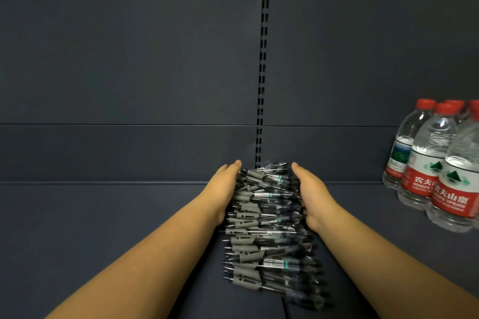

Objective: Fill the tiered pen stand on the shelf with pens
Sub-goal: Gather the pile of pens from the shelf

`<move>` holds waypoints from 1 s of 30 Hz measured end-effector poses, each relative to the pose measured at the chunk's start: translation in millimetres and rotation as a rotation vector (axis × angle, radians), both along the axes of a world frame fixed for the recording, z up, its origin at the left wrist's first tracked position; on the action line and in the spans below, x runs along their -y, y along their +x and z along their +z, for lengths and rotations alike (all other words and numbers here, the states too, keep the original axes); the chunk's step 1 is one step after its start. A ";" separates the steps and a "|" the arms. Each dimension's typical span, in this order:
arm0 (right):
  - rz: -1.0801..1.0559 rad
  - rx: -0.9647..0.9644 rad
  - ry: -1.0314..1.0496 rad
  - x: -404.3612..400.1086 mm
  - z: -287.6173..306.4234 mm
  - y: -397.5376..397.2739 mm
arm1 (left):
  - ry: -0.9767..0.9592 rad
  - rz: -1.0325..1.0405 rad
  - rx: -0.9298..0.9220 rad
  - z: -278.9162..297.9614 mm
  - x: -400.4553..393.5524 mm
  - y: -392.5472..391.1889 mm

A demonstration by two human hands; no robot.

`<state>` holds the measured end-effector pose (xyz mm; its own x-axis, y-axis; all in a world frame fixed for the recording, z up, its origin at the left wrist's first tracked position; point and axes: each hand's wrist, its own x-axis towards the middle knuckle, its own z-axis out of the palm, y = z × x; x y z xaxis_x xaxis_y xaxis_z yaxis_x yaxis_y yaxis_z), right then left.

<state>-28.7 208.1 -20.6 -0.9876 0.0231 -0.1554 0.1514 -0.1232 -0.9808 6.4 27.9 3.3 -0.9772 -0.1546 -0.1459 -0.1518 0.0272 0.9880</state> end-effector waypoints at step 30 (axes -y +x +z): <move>-0.003 -0.325 0.242 11.0 -6.4 -0.4 | -0.096 0.131 -0.213 -18.1 -3.1 -13.2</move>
